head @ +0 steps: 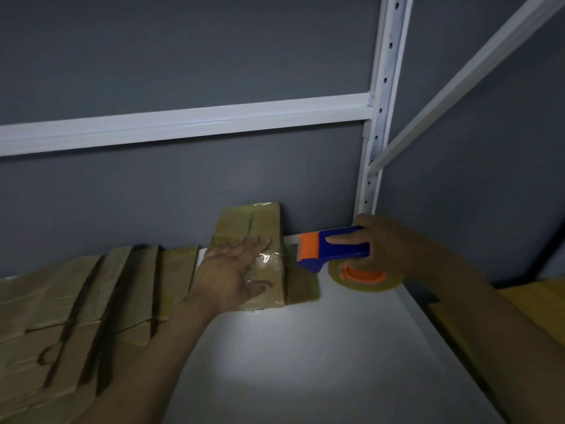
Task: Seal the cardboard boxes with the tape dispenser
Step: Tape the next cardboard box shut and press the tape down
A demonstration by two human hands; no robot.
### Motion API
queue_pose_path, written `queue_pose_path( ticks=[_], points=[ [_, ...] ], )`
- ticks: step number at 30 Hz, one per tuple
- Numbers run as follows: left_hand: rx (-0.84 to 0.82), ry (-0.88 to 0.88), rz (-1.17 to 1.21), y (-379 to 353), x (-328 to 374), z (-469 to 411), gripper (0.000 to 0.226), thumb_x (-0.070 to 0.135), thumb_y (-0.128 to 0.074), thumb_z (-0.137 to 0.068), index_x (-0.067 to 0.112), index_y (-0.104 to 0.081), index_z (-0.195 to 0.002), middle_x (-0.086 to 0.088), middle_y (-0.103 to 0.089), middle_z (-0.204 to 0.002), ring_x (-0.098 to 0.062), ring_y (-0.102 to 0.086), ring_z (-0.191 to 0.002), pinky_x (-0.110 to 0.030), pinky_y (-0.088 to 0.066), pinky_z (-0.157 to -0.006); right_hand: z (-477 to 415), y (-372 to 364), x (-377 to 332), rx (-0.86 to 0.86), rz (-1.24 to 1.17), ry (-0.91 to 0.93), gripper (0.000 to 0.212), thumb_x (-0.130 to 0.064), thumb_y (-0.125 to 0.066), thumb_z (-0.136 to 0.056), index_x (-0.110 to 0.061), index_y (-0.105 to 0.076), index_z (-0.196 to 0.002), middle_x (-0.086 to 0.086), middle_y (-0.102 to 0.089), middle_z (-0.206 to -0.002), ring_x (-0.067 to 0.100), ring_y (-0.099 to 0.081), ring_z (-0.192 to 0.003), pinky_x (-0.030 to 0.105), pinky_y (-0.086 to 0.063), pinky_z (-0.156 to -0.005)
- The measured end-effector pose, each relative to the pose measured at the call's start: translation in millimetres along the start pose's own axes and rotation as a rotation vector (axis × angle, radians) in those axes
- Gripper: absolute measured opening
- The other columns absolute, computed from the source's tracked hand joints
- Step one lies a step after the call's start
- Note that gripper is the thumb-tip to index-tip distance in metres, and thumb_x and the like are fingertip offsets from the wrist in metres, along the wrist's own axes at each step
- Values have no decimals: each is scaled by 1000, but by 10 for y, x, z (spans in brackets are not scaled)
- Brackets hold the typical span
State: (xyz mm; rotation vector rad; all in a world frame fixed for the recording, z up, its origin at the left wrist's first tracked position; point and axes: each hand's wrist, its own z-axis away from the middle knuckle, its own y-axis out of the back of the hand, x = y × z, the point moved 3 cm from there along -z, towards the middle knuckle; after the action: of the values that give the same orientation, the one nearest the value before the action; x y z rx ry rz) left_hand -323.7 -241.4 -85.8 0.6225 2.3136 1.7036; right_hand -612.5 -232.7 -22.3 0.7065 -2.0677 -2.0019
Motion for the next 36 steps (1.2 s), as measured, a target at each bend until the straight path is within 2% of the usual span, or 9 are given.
queue_pose_path(
  ticks=[5,14,18,23,27,30,33,35,36],
  points=[
    [-17,-21,-45,-8,-9,-14,87,80,-31,-71,45,-16,-149,9,-33,-155,-17,-33,-143,-32,-25,-113,189,-114,91,8,-72,-40,67,-40,-71,-83,-39,-38,-141,-6,-42,-128,9,-46,-110,7,-36,-74],
    [-25,-6,-106,-77,-24,-14,86,82,-32,-73,43,-25,-149,8,-37,-153,-20,-38,-140,-44,-32,-111,103,-661,-162,51,-7,-28,62,-40,-63,-89,-30,-38,-145,3,-45,-119,17,-50,-105,17,-36,-81],
    [-86,12,-144,-59,16,-23,94,84,-22,-68,42,-15,-152,10,-25,-158,-17,-25,-146,-42,-23,-115,49,-749,-269,97,-101,-69,61,-38,-63,-89,-36,-36,-144,3,-42,-115,18,-50,-106,16,-31,-80],
    [-114,22,-146,-3,57,-53,99,83,-19,-63,40,-10,-152,8,-21,-160,-18,-22,-147,-37,-18,-116,69,-782,-335,89,-166,-186,63,-37,-63,-89,-37,-35,-145,4,-45,-117,21,-54,-106,22,-40,-86],
    [-129,63,-106,-1,73,-13,100,85,-20,-60,45,-6,-151,13,-17,-160,-13,-18,-147,-33,-16,-117,131,-758,-108,139,-404,-361,58,-34,-69,-83,-38,-47,-137,-3,-61,-120,16,-59,-101,29,-49,-88],
    [-168,81,-21,74,98,-22,99,87,-19,-63,46,-8,-151,17,-14,-160,-8,-14,-147,-27,-12,-118,225,-804,179,80,-790,-567,36,-25,-76,-75,-31,-66,-110,1,-70,-101,18,-66,-89,36,-56,-83],
    [-142,111,109,213,96,-61,76,76,-32,-84,40,-27,-150,14,-32,-154,-9,-29,-142,-19,-22,-107,334,-854,286,-32,-1063,-665,29,-19,-79,-75,-16,-70,-102,5,-74,-85,16,-69,-73,23,-53,-58],
    [-26,137,185,290,37,-118,58,64,-34,-94,36,-43,-144,6,-52,-142,-16,-47,-130,-21,-34,-93,319,-895,311,-59,-977,-688,29,-31,-79,-76,-14,-71,-99,2,-73,-81,11,-67,-65,18,-49,-52],
    [14,138,177,298,-6,-151,60,65,-29,-94,33,-49,-140,4,-59,-136,-19,-52,-125,-23,-36,-91,277,-910,312,-82,-817,-686,32,-41,-75,-78,-15,-71,-96,1,-72,-81,11,-66,-66,18,-48,-55]
  ],
)
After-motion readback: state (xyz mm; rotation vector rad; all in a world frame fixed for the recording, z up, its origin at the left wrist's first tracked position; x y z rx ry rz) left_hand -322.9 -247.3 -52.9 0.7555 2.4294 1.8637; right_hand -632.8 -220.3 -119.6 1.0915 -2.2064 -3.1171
